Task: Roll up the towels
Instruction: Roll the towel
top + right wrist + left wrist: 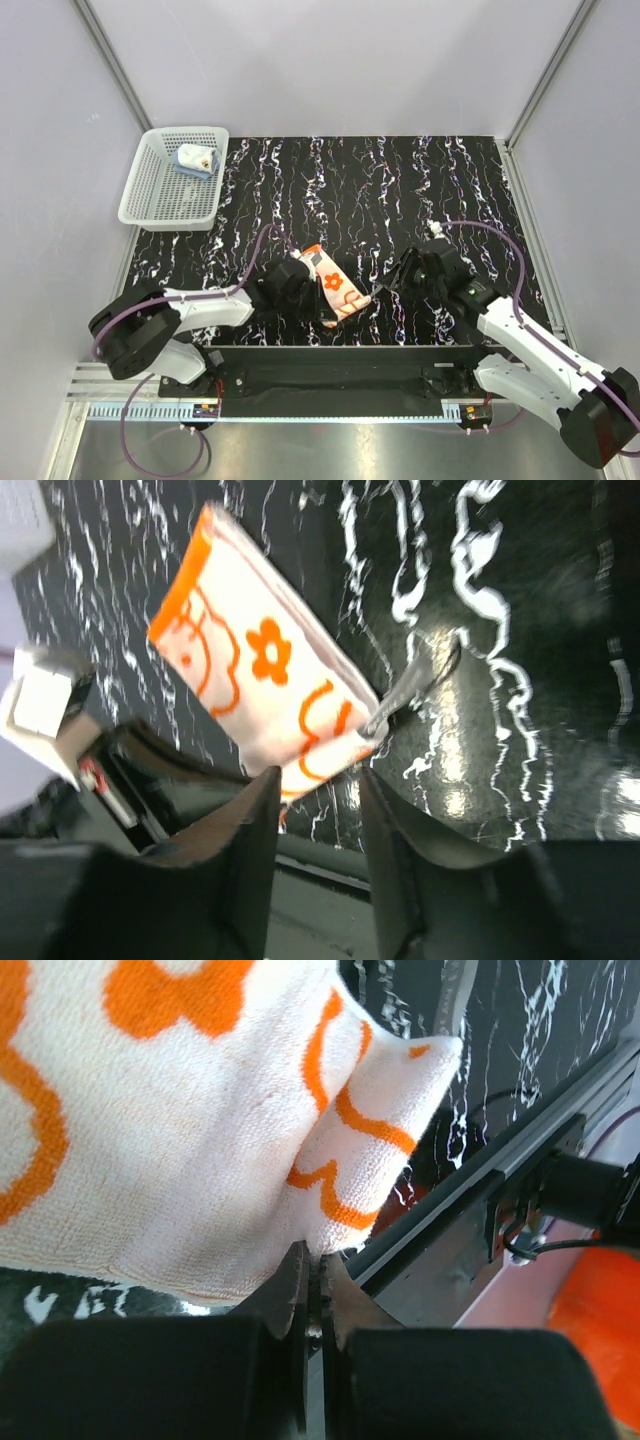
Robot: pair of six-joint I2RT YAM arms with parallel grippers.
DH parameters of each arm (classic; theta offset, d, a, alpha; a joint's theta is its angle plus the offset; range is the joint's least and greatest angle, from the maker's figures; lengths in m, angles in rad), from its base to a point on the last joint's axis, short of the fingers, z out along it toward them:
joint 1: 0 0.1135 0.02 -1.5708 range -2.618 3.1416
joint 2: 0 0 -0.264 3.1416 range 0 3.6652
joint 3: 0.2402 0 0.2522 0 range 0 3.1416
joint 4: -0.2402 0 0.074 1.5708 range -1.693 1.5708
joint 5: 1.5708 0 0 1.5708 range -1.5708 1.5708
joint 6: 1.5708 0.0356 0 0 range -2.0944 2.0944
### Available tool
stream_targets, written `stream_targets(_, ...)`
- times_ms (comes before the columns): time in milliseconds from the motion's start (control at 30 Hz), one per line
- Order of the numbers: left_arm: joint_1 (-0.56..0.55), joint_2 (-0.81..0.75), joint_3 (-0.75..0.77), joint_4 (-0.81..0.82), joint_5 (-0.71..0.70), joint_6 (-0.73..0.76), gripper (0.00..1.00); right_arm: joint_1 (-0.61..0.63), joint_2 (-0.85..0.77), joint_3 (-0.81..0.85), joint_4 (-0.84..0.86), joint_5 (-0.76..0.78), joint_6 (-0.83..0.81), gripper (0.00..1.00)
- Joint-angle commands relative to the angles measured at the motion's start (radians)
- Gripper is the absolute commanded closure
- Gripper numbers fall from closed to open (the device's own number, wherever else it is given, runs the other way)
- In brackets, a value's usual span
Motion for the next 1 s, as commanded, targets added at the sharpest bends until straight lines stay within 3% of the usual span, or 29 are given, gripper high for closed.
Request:
stream_targets(0, 0.043, 0.040, -0.006, 0.031, 0.094, -0.068, 1.00, 0.009, -0.017, -0.086, 0.157, -0.167, -0.019, 0.60)
stream_targets(200, 0.113, 0.130, -0.051, 0.141, 0.197, -0.138, 1.00, 0.026, 0.043, -0.179, 0.384, -0.261, 0.012, 0.69)
stream_targets(533, 0.172, 0.215, -0.078, 0.190, 0.258, -0.149, 1.00, 0.103, 0.203, -0.212, 0.615, -0.297, 0.032, 0.71)
stream_targets(967, 0.251, 0.255, -0.107, 0.224, 0.341, -0.129, 1.00, 0.105, 0.414, -0.240, 0.839, -0.281, 0.010, 0.77)
